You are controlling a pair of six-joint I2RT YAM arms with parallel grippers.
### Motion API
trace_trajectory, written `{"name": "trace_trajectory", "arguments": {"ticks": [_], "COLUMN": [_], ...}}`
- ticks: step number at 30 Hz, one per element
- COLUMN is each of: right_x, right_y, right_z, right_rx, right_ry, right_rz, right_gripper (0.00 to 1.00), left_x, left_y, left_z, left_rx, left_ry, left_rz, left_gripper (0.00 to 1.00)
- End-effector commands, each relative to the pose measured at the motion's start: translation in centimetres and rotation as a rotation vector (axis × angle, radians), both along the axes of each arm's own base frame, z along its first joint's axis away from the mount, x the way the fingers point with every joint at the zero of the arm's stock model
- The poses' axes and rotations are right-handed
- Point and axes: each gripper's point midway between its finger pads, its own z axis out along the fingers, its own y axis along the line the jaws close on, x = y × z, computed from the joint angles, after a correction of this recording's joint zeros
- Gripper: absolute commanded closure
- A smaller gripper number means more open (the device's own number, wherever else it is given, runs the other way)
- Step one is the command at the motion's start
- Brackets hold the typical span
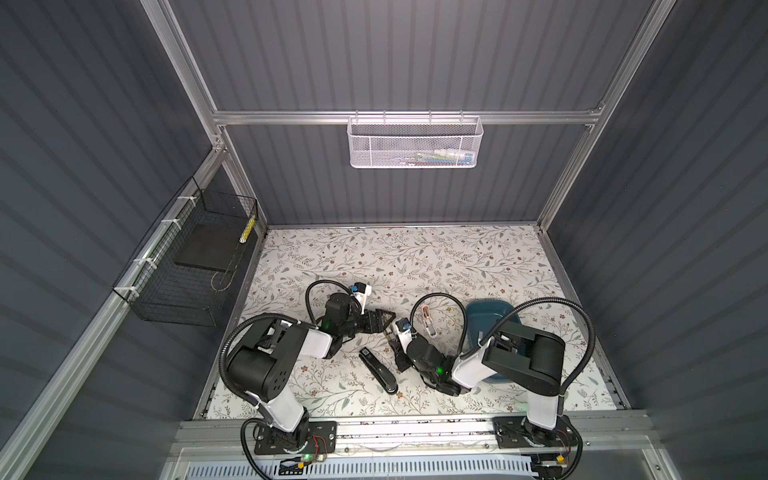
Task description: Load the staples into the stapler
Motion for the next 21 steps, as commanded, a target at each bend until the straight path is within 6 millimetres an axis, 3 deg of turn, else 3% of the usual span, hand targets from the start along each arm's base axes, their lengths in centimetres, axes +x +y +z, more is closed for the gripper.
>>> {"name": "trace_trajectory", "arguments": {"ticks": [1, 5, 14, 21], "right_x": [-0.8, -0.9, -0.8, -0.9], "right_y": [-0.9, -1.0, -1.1, -1.3], "right_z": [-2.2, -2.1, -2.4, -2.3], "right_rx": [-0.045, -0.040, -0.040, -0.044], "right_ry": [0.056, 0.057, 0.061, 0.058], "right_rz": [0.015, 0.013, 0.008, 0.009], "right_gripper": [0.80, 0.81, 0.81, 0.82], "left_x": [-1.7, -3.2, -5.7, -4.4], "left_y": [-1.7, -2.3, -2.4, -0.6], "left_z": [0.1, -0.7, -0.3, 0.6], "left_rx": [-0.008, -0.014, -0.067, 0.007], "left_ry": [-0.055, -0.076, -0.146, -0.190], "left_rz": [-0.069, -0.098, -0.155, -0.033], "left_gripper": [0.18, 0.24, 0.20, 0.15]}}
